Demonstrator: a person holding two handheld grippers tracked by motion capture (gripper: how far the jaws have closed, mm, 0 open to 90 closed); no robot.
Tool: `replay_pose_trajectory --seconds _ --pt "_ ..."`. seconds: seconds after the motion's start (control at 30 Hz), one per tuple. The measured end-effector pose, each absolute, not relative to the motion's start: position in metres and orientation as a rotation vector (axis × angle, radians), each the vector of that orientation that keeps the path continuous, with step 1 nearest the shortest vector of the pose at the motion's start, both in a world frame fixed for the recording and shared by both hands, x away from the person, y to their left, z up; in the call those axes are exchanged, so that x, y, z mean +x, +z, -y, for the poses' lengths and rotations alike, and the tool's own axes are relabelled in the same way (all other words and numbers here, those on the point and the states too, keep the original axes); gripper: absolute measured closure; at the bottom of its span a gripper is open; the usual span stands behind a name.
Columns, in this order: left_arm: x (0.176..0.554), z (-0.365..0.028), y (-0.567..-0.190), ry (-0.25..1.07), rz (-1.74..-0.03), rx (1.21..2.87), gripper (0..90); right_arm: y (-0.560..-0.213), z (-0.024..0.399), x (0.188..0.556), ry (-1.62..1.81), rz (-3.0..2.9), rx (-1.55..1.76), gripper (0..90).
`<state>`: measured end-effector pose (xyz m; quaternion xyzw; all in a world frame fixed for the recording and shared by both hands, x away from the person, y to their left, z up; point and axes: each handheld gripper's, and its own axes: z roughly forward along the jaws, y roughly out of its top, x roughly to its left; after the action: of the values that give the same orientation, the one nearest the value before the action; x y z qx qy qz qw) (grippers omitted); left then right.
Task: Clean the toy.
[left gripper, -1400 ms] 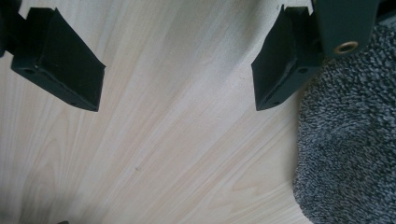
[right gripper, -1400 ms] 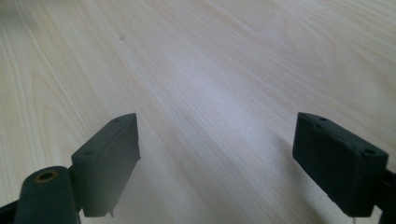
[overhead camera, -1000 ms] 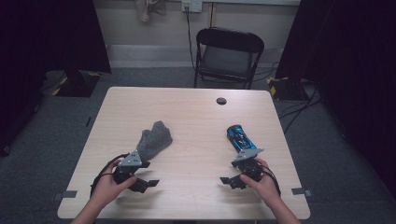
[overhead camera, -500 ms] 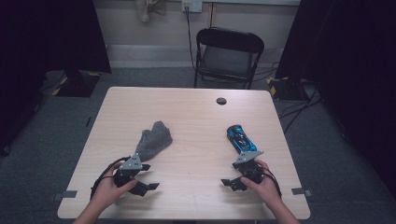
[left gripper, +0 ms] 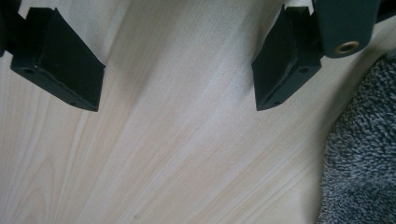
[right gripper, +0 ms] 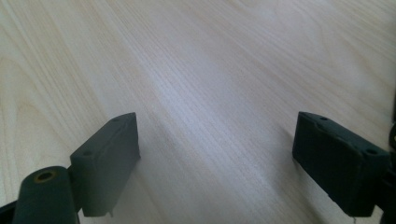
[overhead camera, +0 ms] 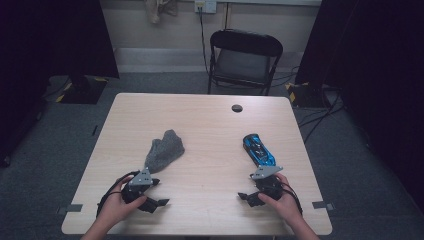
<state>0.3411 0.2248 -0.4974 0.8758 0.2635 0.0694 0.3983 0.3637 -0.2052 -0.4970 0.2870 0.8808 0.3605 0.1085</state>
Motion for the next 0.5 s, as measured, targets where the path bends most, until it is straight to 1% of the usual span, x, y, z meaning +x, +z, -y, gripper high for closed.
replay_pose_trajectory --seconds 0.37,0.5 --pt "0.3379 -0.2224 -0.5004 0.24 -0.609 2.247 14.0 -0.5013 0.2086 0.3611 1.116 -2.555 0.831 13.7" --pt "0.3376 -0.2218 -0.5005 0.244 -0.608 2.248 13.4 -0.5013 0.2086 0.3612 1.115 -2.554 0.832 13.5"
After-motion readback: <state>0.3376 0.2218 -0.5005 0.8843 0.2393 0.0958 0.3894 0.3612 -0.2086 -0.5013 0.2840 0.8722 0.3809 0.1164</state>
